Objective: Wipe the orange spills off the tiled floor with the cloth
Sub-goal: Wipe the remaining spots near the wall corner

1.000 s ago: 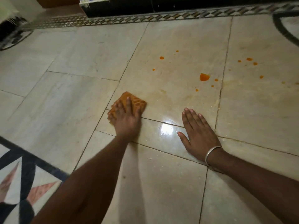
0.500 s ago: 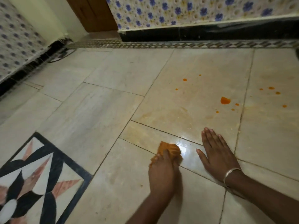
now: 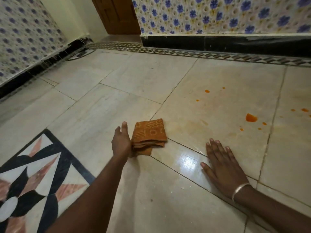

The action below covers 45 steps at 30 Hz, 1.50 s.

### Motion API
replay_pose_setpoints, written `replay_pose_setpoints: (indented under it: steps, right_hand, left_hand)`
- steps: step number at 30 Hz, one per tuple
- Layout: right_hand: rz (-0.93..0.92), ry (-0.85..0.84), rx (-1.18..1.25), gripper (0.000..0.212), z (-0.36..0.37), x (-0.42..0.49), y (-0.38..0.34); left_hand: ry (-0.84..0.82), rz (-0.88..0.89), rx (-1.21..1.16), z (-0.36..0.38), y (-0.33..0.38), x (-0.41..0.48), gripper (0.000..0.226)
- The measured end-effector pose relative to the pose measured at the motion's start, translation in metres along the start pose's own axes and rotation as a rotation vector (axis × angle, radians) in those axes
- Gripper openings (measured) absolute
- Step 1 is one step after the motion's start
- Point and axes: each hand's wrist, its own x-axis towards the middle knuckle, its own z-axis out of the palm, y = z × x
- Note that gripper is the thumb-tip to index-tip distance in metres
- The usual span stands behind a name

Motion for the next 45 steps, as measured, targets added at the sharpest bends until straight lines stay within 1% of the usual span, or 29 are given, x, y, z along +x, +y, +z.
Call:
replay_pose_setpoints:
  steps: [4, 6, 7, 9, 10, 13, 14, 15, 17, 19, 21, 23, 26, 27, 28, 30, 32, 33, 34, 36, 38, 39, 41, 43, 44, 45]
  right_hand:
    - [-0.099, -0.005, 0.012, 0.075, 0.007, 0.02, -0.024]
    - [-0.125, -0.021, 0.01, 0.074, 0.015, 0.023, -0.028]
    - [-0.133, -0.026, 0.008, 0.074, 0.019, 0.022, -0.028]
    - [-0.131, -0.039, 0.014, 0.073, 0.024, 0.021, -0.026]
    - [-0.131, -0.043, 0.013, 0.073, 0.024, 0.021, -0.026]
    - [-0.116, -0.04, 0.004, 0.074, 0.022, 0.021, -0.027]
    - [-0.115, -0.047, 0.004, 0.075, 0.022, 0.021, -0.027]
    - [-0.12, -0.058, 0.004, 0.075, 0.022, 0.021, -0.027]
    - [-0.12, -0.071, 0.007, 0.076, 0.022, 0.02, -0.026]
    - [-0.114, -0.085, 0.014, 0.076, 0.022, 0.019, -0.025]
    - [-0.116, -0.091, 0.016, 0.076, 0.021, 0.019, -0.026]
    - [-0.113, -0.088, 0.022, 0.075, 0.019, 0.018, -0.025]
    - [-0.117, -0.088, 0.041, 0.075, 0.019, 0.018, -0.026]
    - [-0.12, -0.086, 0.042, 0.075, 0.02, 0.017, -0.026]
    - [-0.117, -0.08, 0.043, 0.075, 0.02, 0.018, -0.026]
    - [-0.114, -0.066, 0.04, 0.075, 0.019, 0.017, -0.026]
    - [-0.125, -0.059, 0.026, 0.075, 0.019, 0.018, -0.024]
    - [-0.132, -0.061, 0.018, 0.076, 0.02, 0.019, -0.024]
    - [-0.132, -0.072, 0.013, 0.076, 0.021, 0.019, -0.024]
    - [-0.121, -0.101, 0.01, 0.076, 0.021, 0.019, -0.024]
    - [-0.133, -0.12, 0.002, 0.076, 0.021, 0.02, -0.022]
    - [-0.137, -0.129, 0.001, 0.076, 0.022, 0.02, -0.021]
    - [-0.124, -0.169, 0.005, 0.077, 0.022, 0.021, -0.02]
    - [-0.098, -0.218, 0.026, 0.08, 0.019, 0.023, -0.023]
    - [-0.095, -0.266, 0.052, 0.084, 0.02, 0.024, -0.023]
    - [-0.111, -0.287, 0.077, 0.089, 0.012, 0.027, -0.021]
  left_hand:
    - [-0.105, 0.276, 0.456, 0.035, -0.014, 0.005, 0.066]
    - [-0.205, 0.336, 0.615, 0.059, -0.02, 0.007, 0.068]
    - [-0.228, 0.344, 0.678, 0.07, -0.026, 0.006, 0.07]
    - [-0.207, 0.361, 0.742, 0.097, -0.034, -0.008, 0.072]
    - [-0.21, 0.407, 0.74, 0.11, -0.036, -0.02, 0.071]
    - [-0.293, 0.675, 0.788, 0.144, -0.031, -0.045, 0.07]
    - [-0.317, 0.726, 0.807, 0.152, -0.024, -0.037, 0.071]
    - [-0.334, 0.739, 0.825, 0.157, -0.016, -0.022, 0.071]
    - [-0.359, 0.703, 0.856, 0.156, 0.0, 0.016, 0.071]
    - [-0.369, 0.597, 0.865, 0.145, 0.005, 0.046, 0.071]
    - [-0.339, 0.478, 0.84, 0.125, -0.003, 0.056, 0.072]
    - [-0.284, 0.366, 0.799, 0.104, -0.016, 0.044, 0.072]
    - [-0.214, 0.246, 0.749, 0.096, -0.036, -0.004, 0.073]
    - [-0.206, 0.246, 0.754, 0.1, -0.038, -0.026, 0.073]
    - [-0.21, 0.282, 0.766, 0.106, -0.036, -0.046, 0.073]
    - [-0.267, 0.419, 0.779, 0.125, -0.031, -0.064, 0.073]
    - [-0.342, 0.574, 0.794, 0.138, -0.018, -0.044, 0.07]
    - [-0.36, 0.618, 0.816, 0.14, -0.014, -0.024, 0.068]
    - [-0.358, 0.608, 0.841, 0.137, -0.011, -0.002, 0.067]
    - [-0.299, 0.456, 0.894, 0.114, -0.008, 0.034, 0.065]
    - [-0.22, 0.311, 0.863, 0.082, -0.017, 0.04, 0.062]
    - [-0.198, 0.282, 0.866, 0.068, -0.024, 0.03, 0.061]
    - [-0.151, 0.262, 0.965, 0.047, -0.041, 0.0, 0.062]
    - [-0.169, 0.238, 1.076, 0.037, -0.05, -0.037, 0.061]
    - [-0.195, 0.257, 1.099, 0.039, -0.055, -0.05, 0.055]
    - [-0.226, 0.281, 1.049, 0.039, -0.051, -0.068, 0.042]
